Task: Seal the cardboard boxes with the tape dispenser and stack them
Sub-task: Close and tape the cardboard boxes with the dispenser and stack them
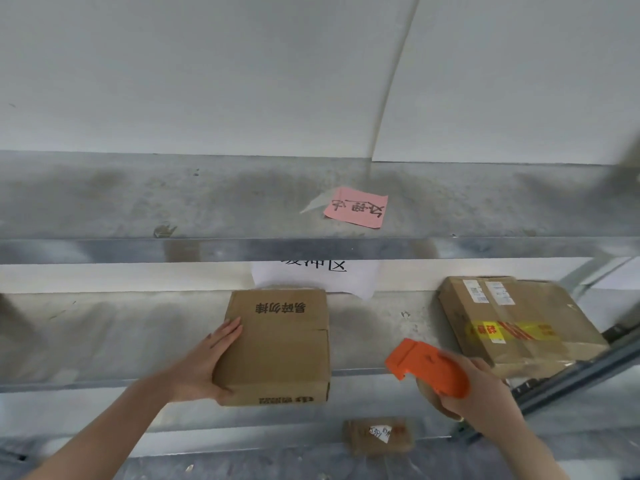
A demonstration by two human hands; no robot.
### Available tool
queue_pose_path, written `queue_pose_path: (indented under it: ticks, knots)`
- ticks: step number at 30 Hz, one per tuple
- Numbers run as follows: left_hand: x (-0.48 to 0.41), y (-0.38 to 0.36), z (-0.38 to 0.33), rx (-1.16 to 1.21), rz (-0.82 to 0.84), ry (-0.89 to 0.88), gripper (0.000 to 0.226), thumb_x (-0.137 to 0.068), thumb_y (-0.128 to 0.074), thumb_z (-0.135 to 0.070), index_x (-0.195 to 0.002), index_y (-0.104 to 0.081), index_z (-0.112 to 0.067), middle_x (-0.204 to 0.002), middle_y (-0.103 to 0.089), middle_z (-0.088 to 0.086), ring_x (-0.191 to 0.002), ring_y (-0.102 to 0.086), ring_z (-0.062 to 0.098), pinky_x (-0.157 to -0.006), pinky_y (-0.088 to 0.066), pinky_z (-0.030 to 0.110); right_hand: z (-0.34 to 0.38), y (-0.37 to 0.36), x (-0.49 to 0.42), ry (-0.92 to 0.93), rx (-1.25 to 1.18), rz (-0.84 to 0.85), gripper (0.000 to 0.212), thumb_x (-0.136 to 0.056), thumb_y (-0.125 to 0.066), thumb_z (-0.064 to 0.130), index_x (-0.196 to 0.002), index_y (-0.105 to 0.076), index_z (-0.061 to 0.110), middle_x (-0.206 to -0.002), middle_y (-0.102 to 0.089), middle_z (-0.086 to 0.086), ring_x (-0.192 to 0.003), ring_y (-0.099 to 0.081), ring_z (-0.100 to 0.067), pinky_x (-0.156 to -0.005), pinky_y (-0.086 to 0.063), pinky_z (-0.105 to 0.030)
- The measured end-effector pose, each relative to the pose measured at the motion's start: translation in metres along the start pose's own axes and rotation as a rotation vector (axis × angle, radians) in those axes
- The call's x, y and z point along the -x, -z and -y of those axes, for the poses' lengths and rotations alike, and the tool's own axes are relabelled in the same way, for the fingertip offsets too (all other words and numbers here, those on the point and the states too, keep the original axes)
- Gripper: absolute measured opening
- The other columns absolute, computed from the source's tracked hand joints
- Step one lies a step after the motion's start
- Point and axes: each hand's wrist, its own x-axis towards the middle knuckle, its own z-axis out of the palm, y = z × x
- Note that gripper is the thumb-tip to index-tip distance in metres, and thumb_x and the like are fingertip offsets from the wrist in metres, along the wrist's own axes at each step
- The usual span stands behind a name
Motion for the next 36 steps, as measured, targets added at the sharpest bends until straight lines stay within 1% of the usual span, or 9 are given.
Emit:
queue_pose_path:
  ticks: [4,7,10,13,17,21,26,32,36]
  knots:
    - [-0.001,0.012,-0.005,0.094,0.058,0.015,0.096,-0.082,-0.045,-0.073,-0.147,0.013,-0.031,-0.144,0.024,-0.028,-0.135,0.018,-0.004,-0.115,0.008,0.027,0.072,0.024,0.013,0.252,-0.123,-0.132,0.077,-0.064,-0.077,0.05,-0.131,-0.041,0.052,-0.114,-0.045,0.016,-0.097,-0.058,-0.013,-0.086,-0.049,-0.029]
    - [-0.005,0.018,-0.005,0.24,-0.043,0.02,0.079,-0.084,-0.014,-0.076,-0.15,-0.016,-0.033,-0.151,0.0,-0.025,-0.143,0.004,0.0,-0.114,0.009,0.024,0.134,0.026,0.009,0.442,-0.226,-0.132,0.077,-0.059,-0.079,0.051,-0.124,-0.041,0.062,-0.117,-0.048,0.02,-0.101,-0.057,-0.002,-0.088,-0.048,-0.021]
    - [-0.001,0.022,-0.011,0.583,-0.284,0.02,0.073,-0.08,-0.025,-0.082,-0.126,-0.058,-0.037,-0.143,-0.046,-0.013,-0.133,-0.038,0.003,-0.118,-0.022,0.032,0.19,0.018,0.005,0.565,-0.323,-0.088,0.077,-0.059,-0.08,0.052,-0.126,-0.044,0.058,-0.12,-0.048,0.02,-0.106,-0.052,0.007,-0.088,-0.039,-0.007]
    - [0.002,0.028,-0.016,0.913,-0.493,0.043,0.079,-0.066,-0.04,-0.086,-0.098,-0.071,-0.021,-0.103,-0.071,-0.001,-0.098,-0.064,0.002,-0.091,-0.045,0.023,0.227,0.0,0.0,0.644,-0.369,-0.077,0.076,-0.062,-0.082,0.046,-0.129,-0.047,0.053,-0.12,-0.051,0.016,-0.109,-0.051,0.004,-0.092,-0.04,-0.012]
    - [0.008,0.041,-0.016,1.106,-0.429,0.065,0.067,-0.08,-0.038,-0.079,-0.095,-0.071,-0.023,-0.099,-0.072,-0.005,-0.106,-0.061,0.006,-0.096,-0.04,0.022,0.257,-0.023,-0.007,0.685,-0.439,-0.075,0.072,-0.061,-0.078,0.049,-0.127,-0.05,0.053,-0.122,-0.051,0.016,-0.114,-0.051,0.0,-0.093,-0.042,-0.013]
    - [0.01,0.045,-0.005,1.087,-0.432,0.129,0.057,-0.102,-0.019,-0.042,-0.096,-0.071,-0.02,-0.09,-0.068,-0.016,-0.092,-0.056,-0.007,-0.085,-0.033,0.016,0.266,-0.041,-0.017,0.687,-0.394,-0.082,0.075,-0.062,-0.078,0.053,-0.13,-0.046,0.054,-0.128,-0.047,0.019,-0.123,-0.045,-0.006,-0.102,-0.044,-0.028]
    - [0.016,0.039,0.012,1.051,-0.466,0.047,0.041,-0.07,-0.066,-0.047,-0.084,-0.072,-0.009,-0.084,-0.072,0.005,-0.083,-0.064,0.006,-0.082,-0.041,0.026,0.26,-0.044,-0.031,0.686,-0.375,-0.062,0.078,-0.063,-0.081,0.046,-0.131,-0.044,0.055,-0.126,-0.047,0.02,-0.122,-0.047,-0.005,-0.101,-0.046,-0.033]
    - [0.008,0.038,0.001,1.067,-0.579,0.092,0.03,-0.079,-0.059,-0.03,-0.081,-0.07,-0.001,-0.078,-0.067,0.007,-0.074,-0.06,0.006,-0.074,-0.042,0.022,0.256,-0.042,-0.043,0.727,-0.327,-0.027,0.079,-0.066,-0.081,0.046,-0.132,-0.039,0.059,-0.127,-0.044,0.021,-0.121,-0.046,-0.007,-0.1,-0.046,-0.035]
    - [0.001,0.038,-0.003,0.874,-0.7,0.147,0.032,-0.084,-0.055,-0.033,-0.06,-0.061,-0.013,-0.065,-0.061,-0.002,-0.066,-0.054,0.01,-0.068,-0.038,0.029,0.255,-0.031,-0.048,0.785,-0.273,-0.018,0.082,-0.064,-0.08,0.038,-0.132,-0.039,0.061,-0.121,-0.043,0.023,-0.112,-0.05,-0.001,-0.096,-0.048,-0.029]
